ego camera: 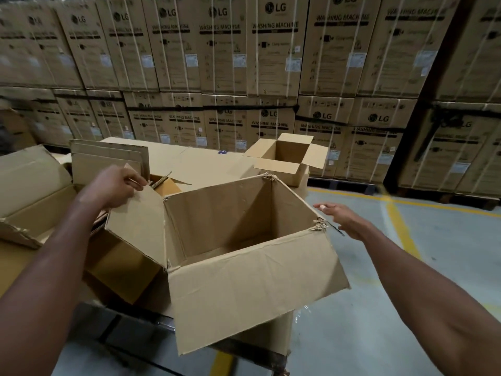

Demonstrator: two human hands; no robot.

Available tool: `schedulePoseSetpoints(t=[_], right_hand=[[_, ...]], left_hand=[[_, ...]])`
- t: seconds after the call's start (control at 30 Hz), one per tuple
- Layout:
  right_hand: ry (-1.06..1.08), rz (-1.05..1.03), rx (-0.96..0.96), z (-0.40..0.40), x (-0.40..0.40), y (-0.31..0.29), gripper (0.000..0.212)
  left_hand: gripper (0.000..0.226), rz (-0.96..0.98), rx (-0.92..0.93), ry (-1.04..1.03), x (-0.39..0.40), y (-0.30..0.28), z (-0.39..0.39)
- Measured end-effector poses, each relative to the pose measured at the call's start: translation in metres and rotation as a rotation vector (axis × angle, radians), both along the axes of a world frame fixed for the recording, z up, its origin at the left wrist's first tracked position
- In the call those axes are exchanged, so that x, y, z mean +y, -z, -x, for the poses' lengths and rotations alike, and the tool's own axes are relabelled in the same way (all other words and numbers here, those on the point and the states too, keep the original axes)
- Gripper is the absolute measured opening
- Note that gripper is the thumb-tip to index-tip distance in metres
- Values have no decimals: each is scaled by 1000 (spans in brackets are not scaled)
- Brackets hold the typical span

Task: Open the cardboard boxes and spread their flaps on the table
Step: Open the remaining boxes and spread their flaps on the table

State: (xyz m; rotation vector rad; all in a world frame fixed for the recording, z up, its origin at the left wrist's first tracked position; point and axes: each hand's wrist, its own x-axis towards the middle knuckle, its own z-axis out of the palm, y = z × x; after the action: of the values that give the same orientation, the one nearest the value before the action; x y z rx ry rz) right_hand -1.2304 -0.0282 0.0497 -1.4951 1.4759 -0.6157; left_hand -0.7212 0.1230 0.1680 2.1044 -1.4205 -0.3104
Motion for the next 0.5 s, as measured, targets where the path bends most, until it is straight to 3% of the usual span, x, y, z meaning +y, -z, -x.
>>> schedulePoseSetpoints(t=[0.27, 0.37, 0.5], right_hand=[[-17, 43, 73, -9, -19, 21, 31], [-56, 129, 95, -1, -23, 3, 25], [-133, 199, 134, 20, -33, -41, 32]], left_hand=[[29, 15, -34, -17, 10, -2, 4], [25, 23, -24, 1, 13, -3, 2], [18, -50, 42, 114, 17, -8, 7]])
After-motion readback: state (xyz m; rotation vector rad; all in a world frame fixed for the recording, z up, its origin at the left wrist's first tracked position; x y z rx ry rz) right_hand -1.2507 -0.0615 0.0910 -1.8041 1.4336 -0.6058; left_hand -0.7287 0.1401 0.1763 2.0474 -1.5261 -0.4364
